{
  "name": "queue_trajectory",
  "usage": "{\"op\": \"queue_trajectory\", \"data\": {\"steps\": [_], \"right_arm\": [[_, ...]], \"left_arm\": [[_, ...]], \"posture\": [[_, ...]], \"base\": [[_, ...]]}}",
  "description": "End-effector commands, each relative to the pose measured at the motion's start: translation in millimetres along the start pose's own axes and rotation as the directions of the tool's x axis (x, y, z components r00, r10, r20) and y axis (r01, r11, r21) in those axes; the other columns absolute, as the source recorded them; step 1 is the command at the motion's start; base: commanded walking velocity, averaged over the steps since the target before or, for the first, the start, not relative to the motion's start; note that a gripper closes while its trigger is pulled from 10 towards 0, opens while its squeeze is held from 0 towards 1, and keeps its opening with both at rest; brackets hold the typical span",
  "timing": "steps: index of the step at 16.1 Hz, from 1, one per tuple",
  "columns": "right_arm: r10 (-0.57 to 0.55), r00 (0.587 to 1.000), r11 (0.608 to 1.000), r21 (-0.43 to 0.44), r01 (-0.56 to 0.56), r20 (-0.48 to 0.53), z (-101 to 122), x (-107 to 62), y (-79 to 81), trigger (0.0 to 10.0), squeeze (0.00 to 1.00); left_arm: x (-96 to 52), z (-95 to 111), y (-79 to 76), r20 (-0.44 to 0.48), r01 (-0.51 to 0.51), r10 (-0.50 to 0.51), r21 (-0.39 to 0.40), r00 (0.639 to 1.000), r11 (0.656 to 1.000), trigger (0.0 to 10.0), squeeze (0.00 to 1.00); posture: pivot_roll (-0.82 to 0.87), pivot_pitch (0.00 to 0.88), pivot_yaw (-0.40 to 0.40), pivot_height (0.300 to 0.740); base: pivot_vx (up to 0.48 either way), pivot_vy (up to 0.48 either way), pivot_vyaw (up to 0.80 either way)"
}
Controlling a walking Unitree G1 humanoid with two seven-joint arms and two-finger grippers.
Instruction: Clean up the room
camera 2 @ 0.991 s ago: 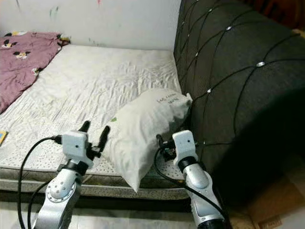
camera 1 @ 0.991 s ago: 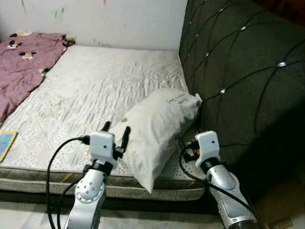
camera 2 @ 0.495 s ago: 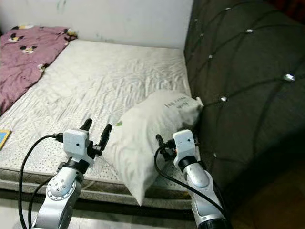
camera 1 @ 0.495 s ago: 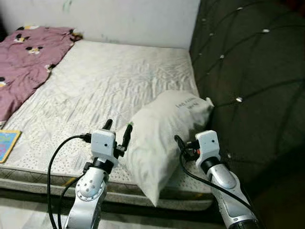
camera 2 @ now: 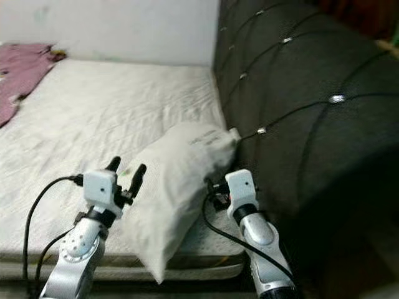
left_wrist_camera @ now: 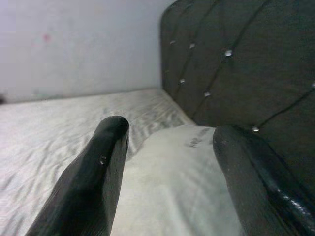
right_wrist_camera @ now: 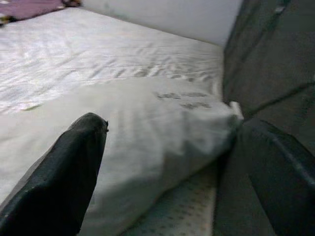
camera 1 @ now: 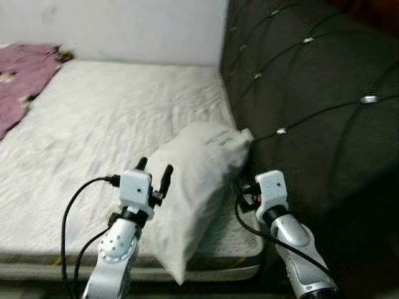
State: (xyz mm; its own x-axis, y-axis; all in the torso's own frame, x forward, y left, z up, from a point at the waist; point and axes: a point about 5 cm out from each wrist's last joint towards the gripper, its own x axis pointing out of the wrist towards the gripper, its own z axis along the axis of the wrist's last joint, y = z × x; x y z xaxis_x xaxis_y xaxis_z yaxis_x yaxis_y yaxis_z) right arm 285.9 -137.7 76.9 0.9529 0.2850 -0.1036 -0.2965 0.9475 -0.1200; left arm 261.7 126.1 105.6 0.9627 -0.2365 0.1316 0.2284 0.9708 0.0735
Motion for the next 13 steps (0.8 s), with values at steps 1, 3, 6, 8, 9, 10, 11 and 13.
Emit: {"op": "queue_trajectory", "data": {"steps": [1, 3, 6, 8, 9, 10, 11, 13], "right_arm": [[0.005, 1.000, 1.000, -0.007, -0.005, 0.011, 4.5, 0.6, -0.1, 10.0, 0.00], [0.007, 1.000, 1.000, -0.002, -0.007, 0.009, 4.4, -0.2, -0.3, 10.0, 0.00], [0.010, 1.000, 1.000, 0.007, -0.010, -0.001, 3.1, -0.1, 0.8, 10.0, 0.00], [0.011, 1.000, 1.000, 0.008, -0.011, -0.002, 3.1, -0.3, 1.0, 10.0, 0.00], [0.011, 1.000, 1.000, 0.010, -0.011, -0.003, 3.0, -0.6, 1.3, 10.0, 0.00], [0.011, 1.000, 1.000, 0.011, -0.011, -0.004, 2.9, -0.5, 1.3, 10.0, 0.00], [0.012, 1.000, 1.000, 0.011, -0.012, -0.005, 2.8, -0.5, 1.5, 10.0, 0.00], [0.013, 1.000, 1.000, 0.012, -0.013, -0.006, 2.8, -0.3, 1.7, 10.0, 0.00]], "left_arm": [[-0.2, -1.1, -0.2, -0.011, 0.004, -0.004, 0.011, 1.000, 1.000, 10.0, 0.00], [-0.5, -0.7, 0.6, -0.012, -0.011, 0.011, 0.011, 1.000, 1.000, 10.0, 0.00], [-0.9, -3.1, 1.5, -0.030, -0.020, 0.020, -0.009, 0.999, 1.000, 10.0, 0.00], [-0.5, -3.8, 2.1, -0.035, -0.028, 0.028, -0.019, 0.999, 0.999, 10.0, 0.00], [-0.8, -3.5, 2.3, -0.035, -0.026, 0.026, -0.016, 0.999, 1.000, 10.0, 0.00], [-0.7, -3.3, 2.1, -0.034, -0.023, 0.023, -0.017, 0.999, 1.000, 10.0, 0.00], [-0.6, -2.8, 1.3, -0.030, -0.016, 0.015, -0.014, 0.999, 1.000, 10.0, 0.00], [-0.5, -1.9, 0.3, -0.023, -0.009, 0.009, -0.016, 1.000, 1.000, 10.0, 0.00]], "posture": [[-0.05, 0.051, -0.023, 0.740], [-0.05, 0.054, -0.024, 0.740], [-0.05, 0.057, -0.024, 0.740], [-0.05, 0.059, -0.024, 0.740], [-0.05, 0.060, -0.023, 0.740], [-0.05, 0.060, -0.023, 0.740], [-0.05, 0.061, -0.023, 0.740], [-0.05, 0.061, -0.023, 0.740]], "base": [[0.000, 0.000, 0.00], [0.000, 0.000, 0.00], [0.000, 0.250, 0.00], [0.000, 0.480, 0.00], [0.000, 0.480, 0.00], [0.000, 0.480, 0.00], [0.000, 0.480, 0.00], [0.000, 0.480, 0.00]]}}
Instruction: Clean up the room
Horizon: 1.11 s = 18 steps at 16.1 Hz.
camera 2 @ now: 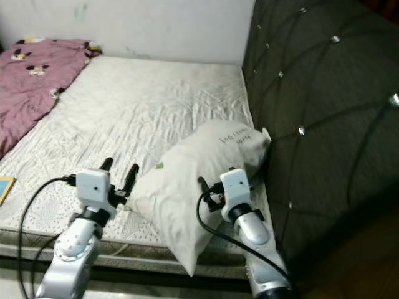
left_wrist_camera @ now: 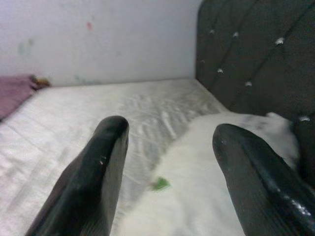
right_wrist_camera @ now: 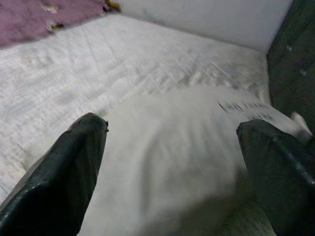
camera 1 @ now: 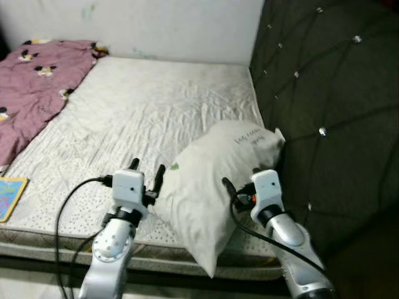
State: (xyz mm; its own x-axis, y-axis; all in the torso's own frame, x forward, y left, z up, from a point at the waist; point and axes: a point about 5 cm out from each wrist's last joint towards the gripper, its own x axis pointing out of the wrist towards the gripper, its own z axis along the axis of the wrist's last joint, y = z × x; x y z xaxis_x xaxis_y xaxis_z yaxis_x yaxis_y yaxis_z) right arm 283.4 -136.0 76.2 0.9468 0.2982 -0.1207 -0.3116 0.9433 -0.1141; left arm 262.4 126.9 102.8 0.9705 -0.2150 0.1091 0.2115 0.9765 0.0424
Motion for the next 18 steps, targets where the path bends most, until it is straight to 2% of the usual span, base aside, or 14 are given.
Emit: {"op": "queue_trajectory", "data": {"steps": [1, 4, 6, 15, 18], "right_arm": [[-0.002, 1.000, 1.000, 0.009, 0.002, 0.008, 3.3, 1.7, -0.7, 10.0, 0.00], [-0.002, 1.000, 1.000, 0.010, 0.002, 0.004, 3.4, 2.5, -0.5, 10.0, 0.00], [-0.003, 1.000, 1.000, 0.010, 0.003, 0.003, 3.4, 2.9, -0.8, 10.0, 0.00], [-0.004, 1.000, 1.000, 0.023, 0.004, -0.005, 2.7, 3.9, -0.9, 10.0, 0.00], [0.001, 1.000, 1.000, 0.026, -0.001, -0.006, 2.7, 4.6, -0.2, 10.0, 0.00]], "left_arm": [[-0.6, 1.4, -1.1, 0.006, 0.015, -0.015, 0.020, 1.000, 1.000, 10.0, 0.00], [0.1, 4.8, -3.0, 0.026, 0.041, -0.041, 0.015, 0.999, 0.999, 10.0, 0.00], [-0.5, 6.9, -7.0, 0.043, 0.082, -0.082, -0.015, 0.996, 0.996, 10.0, 0.00], [-0.4, 5.4, -4.9, 0.030, 0.073, -0.073, -0.004, 0.997, 0.997, 10.0, 0.00], [0.7, 4.1, -2.3, 0.020, 0.049, -0.050, 0.022, 0.999, 0.999, 10.0, 0.00]], "posture": [[-0.05, 0.060, -0.023, 0.740], [-0.05, 0.057, -0.022, 0.740], [-0.05, 0.056, -0.022, 0.740], [-0.05, 0.057, -0.024, 0.740], [-0.05, 0.056, -0.022, 0.740]], "base": [[0.000, 0.000, 0.00], [0.000, 0.000, 0.00], [0.142, 0.000, 0.00], [0.322, 0.000, -0.10], [0.000, 0.000, 0.00]]}}
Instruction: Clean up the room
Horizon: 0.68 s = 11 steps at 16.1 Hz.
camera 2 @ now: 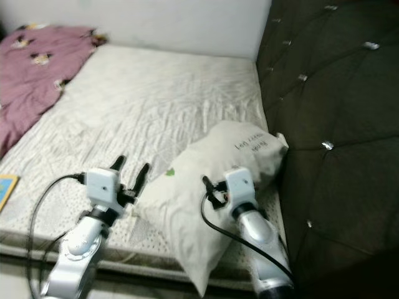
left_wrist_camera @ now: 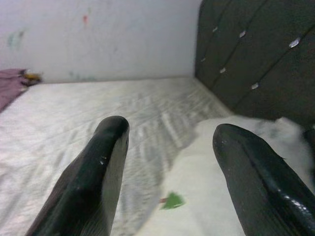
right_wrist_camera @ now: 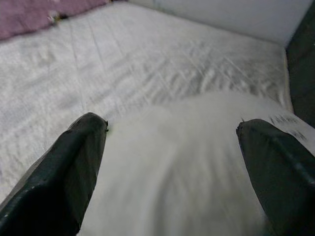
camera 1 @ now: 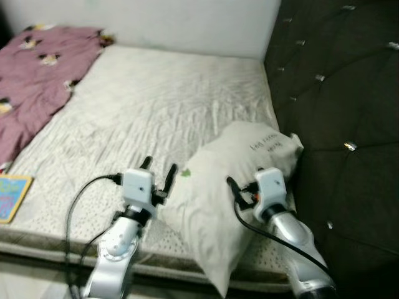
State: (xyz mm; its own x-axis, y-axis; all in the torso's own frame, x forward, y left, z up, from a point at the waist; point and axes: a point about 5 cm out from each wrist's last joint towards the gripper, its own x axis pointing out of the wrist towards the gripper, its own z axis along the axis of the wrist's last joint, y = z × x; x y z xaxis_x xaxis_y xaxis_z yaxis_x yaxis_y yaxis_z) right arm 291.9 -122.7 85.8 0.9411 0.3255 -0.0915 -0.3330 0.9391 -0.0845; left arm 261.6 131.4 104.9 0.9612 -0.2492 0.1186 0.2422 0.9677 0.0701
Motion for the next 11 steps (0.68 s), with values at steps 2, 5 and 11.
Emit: {"op": "queue_trajectory", "data": {"steps": [2, 5, 11], "right_arm": [[-0.024, 0.999, 1.000, -0.001, 0.024, -0.037, -8.8, -6.4, -9.0, 10.0, 0.00], [-0.032, 0.998, 0.999, 0.011, 0.032, -0.045, -9.9, -6.4, -9.9, 10.0, 0.00], [-0.026, 0.998, 1.000, 0.015, 0.027, -0.056, -11.7, -5.5, -9.9, 10.0, 0.00]], "left_arm": [[2.8, 1.8, -6.3, 0.007, 0.016, -0.016, -0.002, 1.000, 1.000, 10.0, 0.00], [3.3, 1.8, -6.6, 0.007, 0.019, -0.019, -0.002, 1.000, 1.000, 10.0, 0.00], [3.7, 0.0, -7.6, -0.003, 0.017, -0.017, 0.006, 1.000, 1.000, 10.0, 0.00]], "posture": [[-0.05, 0.055, -0.022, 0.740], [-0.05, 0.055, -0.021, 0.740], [-0.04, 0.047, -0.023, 0.740]], "base": [[0.000, 0.000, 0.00], [0.000, 0.000, -0.17], [0.000, 0.000, -0.21]]}}
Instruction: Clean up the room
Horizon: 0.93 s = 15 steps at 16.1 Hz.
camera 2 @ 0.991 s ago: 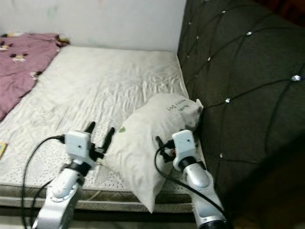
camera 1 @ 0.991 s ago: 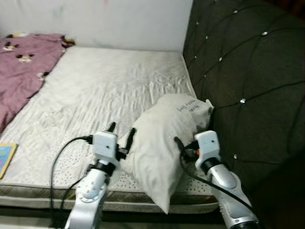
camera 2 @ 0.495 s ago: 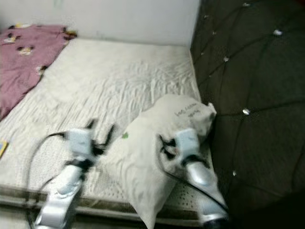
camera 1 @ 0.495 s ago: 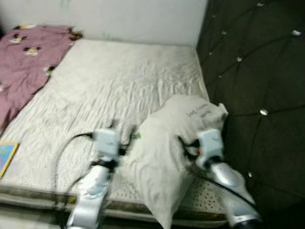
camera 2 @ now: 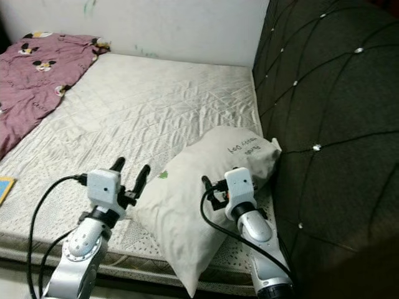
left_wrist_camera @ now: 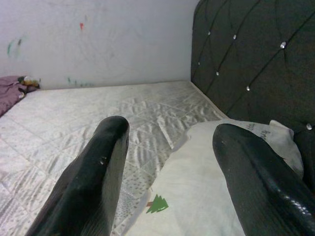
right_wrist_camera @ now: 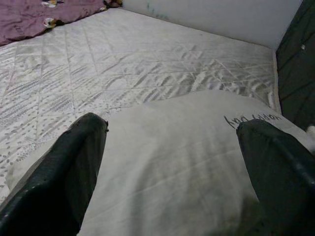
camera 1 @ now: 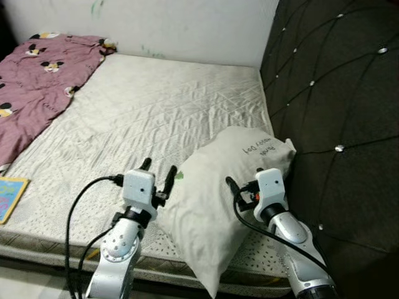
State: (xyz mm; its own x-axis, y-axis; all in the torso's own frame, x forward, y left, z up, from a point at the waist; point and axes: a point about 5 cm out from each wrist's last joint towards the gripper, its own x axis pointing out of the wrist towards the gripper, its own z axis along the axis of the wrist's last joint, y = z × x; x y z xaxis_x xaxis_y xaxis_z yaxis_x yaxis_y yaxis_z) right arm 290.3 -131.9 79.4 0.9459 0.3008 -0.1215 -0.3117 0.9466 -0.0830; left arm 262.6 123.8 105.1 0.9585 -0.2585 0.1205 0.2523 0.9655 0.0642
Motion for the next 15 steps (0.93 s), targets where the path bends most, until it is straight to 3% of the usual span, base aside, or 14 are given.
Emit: {"op": "queue_trajectory", "data": {"steps": [1, 6, 15], "right_arm": [[-0.003, 1.000, 1.000, 0.011, 0.003, -0.024, -4.4, -1.3, -2.3, 10.0, 0.00], [0.001, 1.000, 1.000, 0.011, 0.000, -0.020, -4.6, -1.3, -2.2, 10.0, 0.00], [0.016, 1.000, 1.000, 0.000, -0.016, 0.014, -0.2, -2.1, -0.1, 10.0, 0.00]], "left_arm": [[1.0, -0.7, -0.6, -0.007, 0.006, -0.006, 0.013, 1.000, 1.000, 10.0, 0.00], [0.8, -1.5, -0.6, -0.012, 0.002, -0.002, 0.016, 1.000, 1.000, 10.0, 0.00], [-2.3, -3.5, 7.8, -0.020, -0.057, 0.058, 0.033, 0.998, 0.998, 10.0, 0.00]], "posture": [[-0.04, 0.045, -0.024, 0.740], [-0.04, 0.042, -0.024, 0.740], [-0.04, 0.053, -0.023, 0.740]], "base": [[0.000, 0.000, -0.80], [0.000, 0.000, -0.80], [0.000, 0.000, 0.00]]}}
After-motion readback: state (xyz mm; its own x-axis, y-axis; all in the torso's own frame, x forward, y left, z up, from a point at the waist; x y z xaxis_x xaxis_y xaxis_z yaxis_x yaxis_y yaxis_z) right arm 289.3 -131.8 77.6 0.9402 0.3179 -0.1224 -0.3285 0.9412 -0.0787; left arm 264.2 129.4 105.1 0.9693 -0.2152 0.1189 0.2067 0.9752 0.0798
